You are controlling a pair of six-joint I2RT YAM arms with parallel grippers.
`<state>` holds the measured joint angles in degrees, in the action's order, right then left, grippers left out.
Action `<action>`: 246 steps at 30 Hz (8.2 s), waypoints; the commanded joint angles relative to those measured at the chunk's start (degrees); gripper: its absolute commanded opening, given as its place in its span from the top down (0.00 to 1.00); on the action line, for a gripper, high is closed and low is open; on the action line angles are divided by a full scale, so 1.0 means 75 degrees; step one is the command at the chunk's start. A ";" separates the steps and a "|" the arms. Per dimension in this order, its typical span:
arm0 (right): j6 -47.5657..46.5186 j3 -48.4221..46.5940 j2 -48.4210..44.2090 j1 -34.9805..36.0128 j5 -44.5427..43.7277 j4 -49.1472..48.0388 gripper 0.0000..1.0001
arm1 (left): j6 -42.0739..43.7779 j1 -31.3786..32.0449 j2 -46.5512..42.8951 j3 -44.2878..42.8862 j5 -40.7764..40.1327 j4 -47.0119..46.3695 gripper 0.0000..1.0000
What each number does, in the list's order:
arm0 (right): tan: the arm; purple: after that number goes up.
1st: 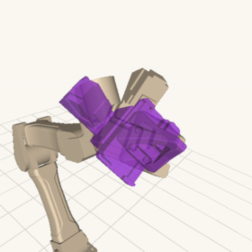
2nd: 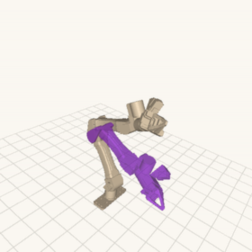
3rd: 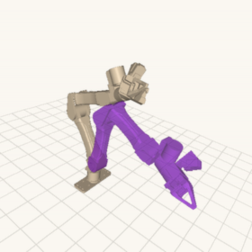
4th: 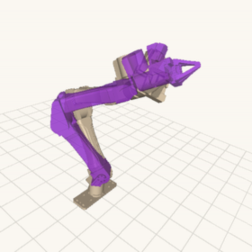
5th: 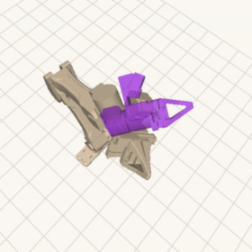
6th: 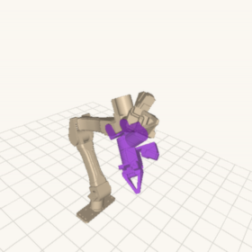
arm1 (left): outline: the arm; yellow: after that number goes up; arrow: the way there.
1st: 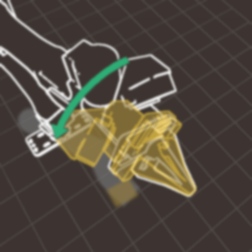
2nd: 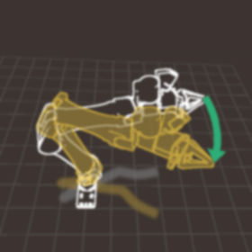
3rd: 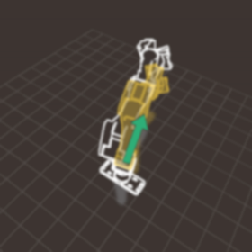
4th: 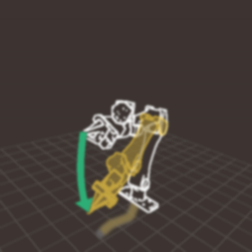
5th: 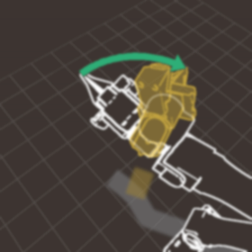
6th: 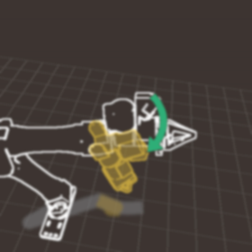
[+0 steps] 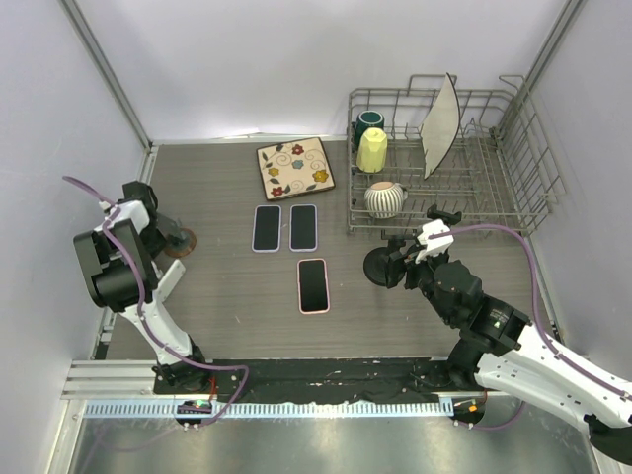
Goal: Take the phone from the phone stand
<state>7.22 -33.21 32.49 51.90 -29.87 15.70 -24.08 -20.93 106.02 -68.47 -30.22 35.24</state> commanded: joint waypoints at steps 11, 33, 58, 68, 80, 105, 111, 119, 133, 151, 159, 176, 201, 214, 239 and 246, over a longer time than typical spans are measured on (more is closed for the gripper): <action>-0.0084 -0.0248 0.0027 0.0006 -0.0002 -0.0090 0.16 | 0.0362 -0.0069 0.0396 -0.0457 -0.0495 -0.0387 0.43; -0.0073 -0.0271 0.0238 0.0006 0.0139 -0.0160 0.16 | 0.0304 0.0212 -0.1970 -0.0422 -0.0962 0.0211 1.00; -0.0774 -0.0692 0.0648 0.0006 0.1790 -0.0699 0.16 | 0.0047 0.1840 -0.6142 -0.1839 0.1000 0.1393 1.00; -0.1642 -0.1688 0.1585 0.0006 0.3864 -0.0781 0.17 | -0.0680 0.2052 -0.6928 -0.1666 0.7242 0.1794 1.00; -0.1865 -0.3223 0.2980 0.0006 0.6477 -0.0302 0.17 | 0.0373 0.3972 -0.7397 0.0057 0.9748 0.1301 1.00; -0.2885 -0.4490 0.5007 0.0006 0.9243 0.2066 0.23 | 0.2636 0.7900 -0.6928 0.0199 0.9630 0.1125 1.00; -0.2944 -0.4560 0.5254 0.0017 0.9829 0.2184 0.45 | 0.2800 0.7935 -0.7093 0.0351 0.9654 0.0984 1.00; -0.2361 -0.4268 0.5195 -0.0006 0.9573 0.1612 0.99 | 0.3011 0.7923 -0.7315 0.0609 0.8040 0.0832 0.62; 0.3991 -0.2510 0.5968 0.0180 0.4443 -0.2885 0.99 | 0.1816 0.7853 -0.9201 0.2377 -0.1477 -0.2330 0.00; 0.7052 -0.3540 0.9636 0.1388 0.2810 -0.5235 0.99 | 0.0459 0.5606 -1.0820 0.3739 -0.0311 -0.2954 0.00; 0.7802 -0.3822 1.0211 0.1424 0.3267 -0.5176 0.94 | -0.0153 0.4455 -1.0702 0.3832 0.0725 -0.3012 0.00; 0.8552 -0.2791 0.9977 0.1436 0.3549 -0.5410 0.55 | -0.0177 0.4455 -1.0515 0.3914 0.1193 -0.3141 0.02; 0.7511 -0.2275 0.8348 0.1436 0.2660 -0.4076 0.15 | -0.0048 0.4443 -1.0280 0.3867 0.1298 -0.3070 0.03; 0.4516 -0.2369 0.5760 0.1389 -0.0946 -0.2633 0.02 | 0.0127 0.4443 -1.0514 0.3785 0.1556 -0.3082 0.00; -0.3012 -0.0587 -0.2959 0.1330 -0.4806 -0.3618 0.02 | 0.1077 0.4443 -1.3915 0.4674 0.0020 -0.4416 0.00; -0.4068 0.0019 -0.4249 0.1342 -0.5158 -0.3851 0.02 | 0.1171 0.4268 -1.4381 0.5309 0.0407 -0.4876 0.00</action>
<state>-17.67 -36.07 3.79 61.91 -66.48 -12.21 -16.29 12.43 0.71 -29.54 -27.88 2.81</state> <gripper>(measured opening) 0.981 0.996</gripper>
